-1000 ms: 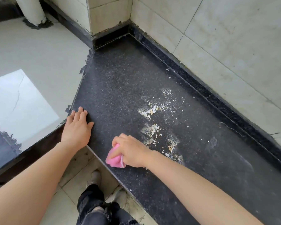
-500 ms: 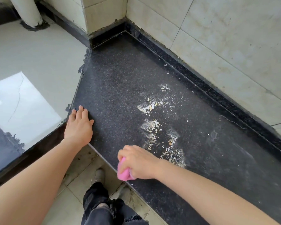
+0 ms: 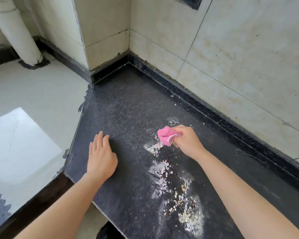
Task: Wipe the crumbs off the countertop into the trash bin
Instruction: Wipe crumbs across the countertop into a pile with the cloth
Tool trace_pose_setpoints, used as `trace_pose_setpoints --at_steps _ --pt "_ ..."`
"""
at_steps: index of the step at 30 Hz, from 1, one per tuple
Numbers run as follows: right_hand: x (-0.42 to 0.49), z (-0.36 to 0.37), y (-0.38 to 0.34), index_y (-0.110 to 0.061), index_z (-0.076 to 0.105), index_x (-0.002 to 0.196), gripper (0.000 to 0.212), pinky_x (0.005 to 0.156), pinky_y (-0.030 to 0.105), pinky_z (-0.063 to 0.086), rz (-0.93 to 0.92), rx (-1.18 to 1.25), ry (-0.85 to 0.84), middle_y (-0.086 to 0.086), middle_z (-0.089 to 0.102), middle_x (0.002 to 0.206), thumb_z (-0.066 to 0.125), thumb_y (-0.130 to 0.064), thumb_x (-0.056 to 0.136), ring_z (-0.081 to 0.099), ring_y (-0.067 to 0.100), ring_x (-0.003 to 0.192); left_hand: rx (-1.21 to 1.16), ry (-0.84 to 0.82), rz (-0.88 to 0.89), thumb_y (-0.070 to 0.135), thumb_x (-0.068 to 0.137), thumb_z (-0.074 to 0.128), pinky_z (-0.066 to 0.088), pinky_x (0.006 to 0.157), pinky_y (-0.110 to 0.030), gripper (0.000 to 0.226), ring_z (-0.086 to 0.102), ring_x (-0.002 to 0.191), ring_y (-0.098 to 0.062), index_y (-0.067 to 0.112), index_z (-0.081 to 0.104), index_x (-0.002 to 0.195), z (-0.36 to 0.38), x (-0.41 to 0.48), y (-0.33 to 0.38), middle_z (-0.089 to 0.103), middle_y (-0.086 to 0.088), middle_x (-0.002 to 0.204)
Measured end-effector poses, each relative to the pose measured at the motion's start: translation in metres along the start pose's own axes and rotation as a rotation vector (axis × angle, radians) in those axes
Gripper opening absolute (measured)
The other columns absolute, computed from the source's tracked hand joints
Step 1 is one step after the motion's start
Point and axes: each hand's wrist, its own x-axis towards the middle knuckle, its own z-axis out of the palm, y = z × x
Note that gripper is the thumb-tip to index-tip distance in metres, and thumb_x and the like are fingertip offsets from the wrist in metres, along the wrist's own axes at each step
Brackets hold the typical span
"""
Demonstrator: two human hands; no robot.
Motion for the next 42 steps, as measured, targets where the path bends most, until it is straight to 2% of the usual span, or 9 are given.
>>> trace_pose_setpoints --at_steps 9,16,23,26,28,30,34,38,42 --pt "0.135 -0.020 0.014 -0.026 0.076 0.096 0.038 0.076 0.044 0.048 -0.006 -0.346 0.207 0.009 0.065 0.092 0.049 -0.002 0.088 0.058 0.031 0.090 0.028 0.058 0.206 0.022 0.099 0.030 -0.003 0.119 -0.033 0.050 0.001 0.148 -0.022 0.010 0.025 0.148 0.023 0.126 0.025 0.010 -0.007 0.160" --pt "0.233 -0.008 0.006 -0.032 0.063 0.125 0.047 0.083 0.035 0.026 -0.143 -0.778 0.429 0.000 0.055 0.110 0.058 -0.006 0.087 0.043 0.023 0.106 0.040 0.095 0.206 0.029 0.099 0.031 0.009 0.120 -0.034 0.048 0.015 0.147 -0.019 0.011 0.037 0.143 0.026 0.181 0.036 0.026 -0.005 0.156" --pt "0.268 -0.003 0.012 -0.004 0.045 0.134 0.042 0.092 0.036 0.037 -0.188 -1.184 0.159 0.011 0.053 0.126 0.048 -0.004 0.092 0.048 0.028 0.115 0.002 0.108 0.153 0.024 0.097 0.038 0.020 0.118 -0.039 0.040 0.025 0.143 -0.023 0.011 0.046 0.135 0.023 0.193 0.044 0.036 -0.006 0.151" --pt "0.237 -0.009 0.020 -0.005 0.057 0.117 0.030 0.081 0.036 0.042 0.041 -1.067 0.181 0.010 0.057 0.112 0.053 -0.007 0.088 0.052 0.029 0.105 0.001 0.108 0.140 0.024 0.098 0.035 0.022 0.118 -0.042 0.039 0.026 0.142 -0.025 0.011 0.046 0.133 0.024 0.199 0.047 0.037 -0.007 0.150" --pt "0.215 -0.026 0.023 -0.009 0.058 0.075 0.007 0.057 0.032 0.040 0.199 -0.861 0.179 0.007 0.058 0.079 0.054 -0.008 0.081 0.058 0.030 0.080 0.006 0.104 0.135 0.026 0.098 0.034 0.023 0.117 -0.043 0.039 0.027 0.142 -0.026 0.012 0.045 0.132 0.023 0.199 0.048 0.037 -0.008 0.149" --pt "0.205 -0.047 0.023 -0.008 0.054 0.053 0.018 0.044 0.033 0.038 0.319 -0.681 0.052 0.008 0.057 0.053 0.050 -0.006 0.070 0.058 0.032 0.056 0.017 0.093 0.127 0.027 0.098 0.032 0.022 0.117 -0.043 0.041 0.027 0.142 -0.027 0.012 0.045 0.133 0.023 0.199 0.048 0.037 -0.008 0.150" --pt "0.209 -0.063 0.022 -0.015 0.059 0.064 0.016 0.047 0.029 0.037 0.158 -0.834 0.165 0.004 0.062 0.065 0.057 -0.006 0.077 0.063 0.032 0.063 0.025 0.090 0.122 0.028 0.097 0.033 0.023 0.117 -0.044 0.041 0.027 0.142 -0.027 0.011 0.045 0.133 0.024 0.199 0.048 0.037 -0.008 0.149" --pt "0.213 -0.037 0.032 -0.008 0.056 0.122 0.034 0.063 0.034 0.043 0.101 -1.193 0.128 0.011 0.056 0.106 0.050 -0.004 0.089 0.062 0.029 0.092 0.029 0.098 0.113 0.028 0.097 0.035 0.023 0.116 -0.045 0.039 0.027 0.141 -0.027 0.012 0.045 0.132 0.026 0.199 0.047 0.037 -0.008 0.149" --pt "0.198 -0.050 0.037 -0.013 0.052 0.060 0.021 0.047 0.027 0.028 0.296 -0.809 0.043 0.002 0.046 0.062 0.052 0.000 0.076 0.048 0.027 0.058 0.029 0.080 0.095 0.028 0.098 0.034 0.021 0.117 -0.044 0.040 0.025 0.142 -0.027 0.013 0.043 0.133 0.024 0.199 0.050 0.036 -0.008 0.150"
